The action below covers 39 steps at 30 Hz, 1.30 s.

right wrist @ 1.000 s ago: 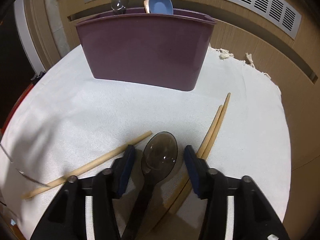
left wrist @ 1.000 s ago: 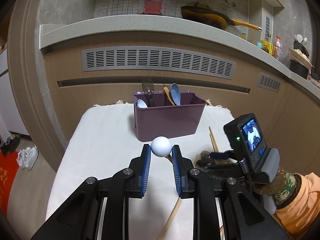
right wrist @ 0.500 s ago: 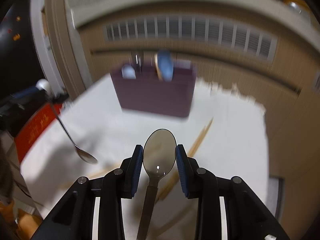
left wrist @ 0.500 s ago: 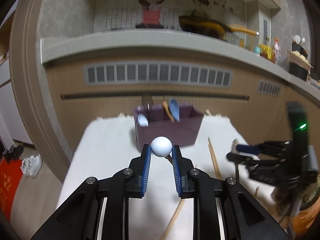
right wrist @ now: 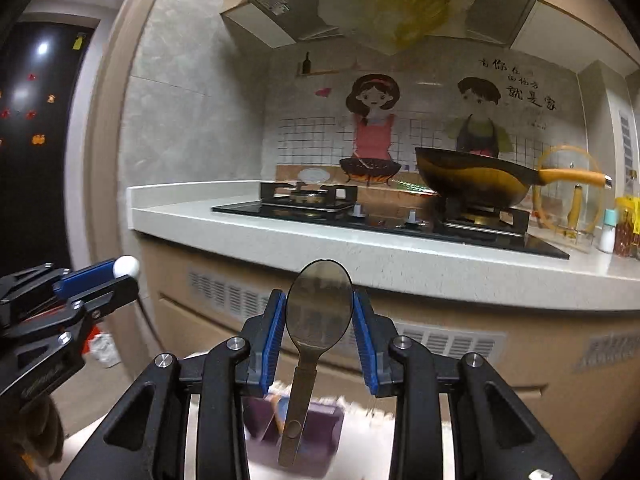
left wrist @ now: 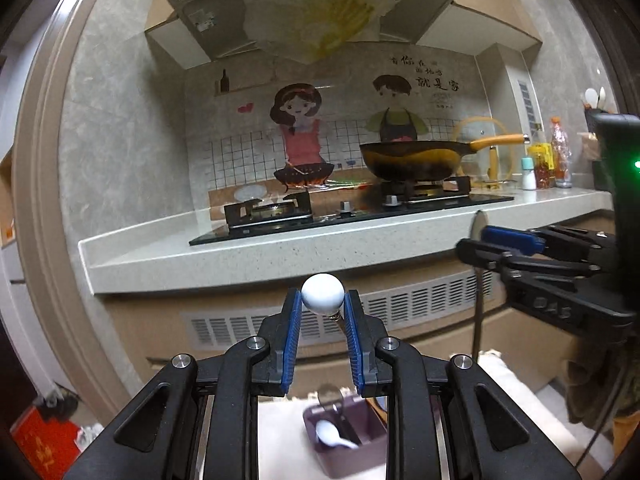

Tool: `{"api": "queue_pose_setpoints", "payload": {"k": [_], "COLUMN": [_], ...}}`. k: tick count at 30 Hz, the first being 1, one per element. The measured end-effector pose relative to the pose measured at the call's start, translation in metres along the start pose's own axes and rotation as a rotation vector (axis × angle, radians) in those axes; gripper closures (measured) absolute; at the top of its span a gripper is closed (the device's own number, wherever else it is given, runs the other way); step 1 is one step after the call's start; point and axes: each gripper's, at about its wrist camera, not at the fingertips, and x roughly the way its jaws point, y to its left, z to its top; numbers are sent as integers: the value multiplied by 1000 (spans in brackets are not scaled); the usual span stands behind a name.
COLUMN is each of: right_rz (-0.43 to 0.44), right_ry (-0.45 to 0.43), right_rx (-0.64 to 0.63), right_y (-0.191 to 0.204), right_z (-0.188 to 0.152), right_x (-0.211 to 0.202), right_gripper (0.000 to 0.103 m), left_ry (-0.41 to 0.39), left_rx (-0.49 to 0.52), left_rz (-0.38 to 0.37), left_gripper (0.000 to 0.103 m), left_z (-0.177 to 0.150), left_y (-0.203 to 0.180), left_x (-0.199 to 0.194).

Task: Organize utensils
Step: 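Lower both held spoons into the purple holder and open both grippers, then grasp a wooden chopstick with the right gripper while the left gripper grasps another chopstick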

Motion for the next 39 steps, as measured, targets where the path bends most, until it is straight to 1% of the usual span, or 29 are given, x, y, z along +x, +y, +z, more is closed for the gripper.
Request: {"api": "queue_pose_setpoints", "payload": {"k": [4, 7, 8, 12, 14, 15, 16, 17, 18, 19, 22, 23, 26, 27, 29, 32, 34, 36, 37, 38, 39], "right_rz": [-13, -18, -17, 9, 33, 49, 64, 71, 75, 75, 92, 90, 77, 70, 62, 55, 44, 44, 46, 46, 44], "right_ry": [42, 79, 98, 206, 280, 321, 358, 382, 407, 420, 434, 436, 447, 462, 499, 583, 655, 700, 725, 746, 765], "right_rx": [15, 7, 1, -10, 4, 10, 21, 30, 38, 45, 66, 66, 43, 29, 8, -14, -18, -5, 10, 24, 40], "right_y": [0, -1, 0, 3, 2, 1, 0, -1, -3, -5, -13, -16, -24, -27, -31, -33, -34, -31, -32, -30, -29], "right_z": [-18, -41, -49, -87, -106, -115, -123, -129, -134, -137, -141, -141, -143, -148, -160, -186, -210, -226, -236, -243, -251], "right_x": [48, 69, 75, 110, 123, 128, 132, 134, 136, 135, 121, 113, 83, 67, 41, 8, -18, -34, -46, -53, -63], "right_gripper": [72, 72, 72, 72, 72, 71, 70, 69, 64, 62, 59, 56, 44, 40, 38, 38, 38, 38, 38, 35, 29], "left_ry": [45, 85, 113, 238, 283, 320, 341, 362, 382, 388, 383, 382, 385, 389, 401, 450, 500, 533, 553, 575, 598], "left_rx": [15, 3, -14, -63, -76, -89, -102, -119, -137, -149, -170, -172, -169, -163, -154, -145, -131, -121, -114, -105, -94], "left_rz": [0, 5, -10, -51, -55, -68, -78, -88, -95, -93, -87, -87, -95, -102, -118, -161, -195, -209, -209, -204, -195], "left_gripper": [80, 80, 80, 80, 80, 79, 78, 78, 76, 75, 72, 71, 61, 57, 56, 56, 56, 54, 50, 48, 42], "left_z": [-12, -33, -42, -79, -95, -104, -110, -114, -118, -120, -123, -123, -133, -137, -147, -166, -180, -191, -196, -202, -207], "left_y": [-4, -3, -1, 2, 2, 3, 4, 6, 8, 10, 16, 17, 20, 20, 19, 14, 6, -3, -8, -13, -19], "left_x": [39, 69, 84, 124, 137, 144, 147, 151, 153, 154, 146, 139, 115, 105, 85, 57, 39, 24, 16, 10, 3]}}
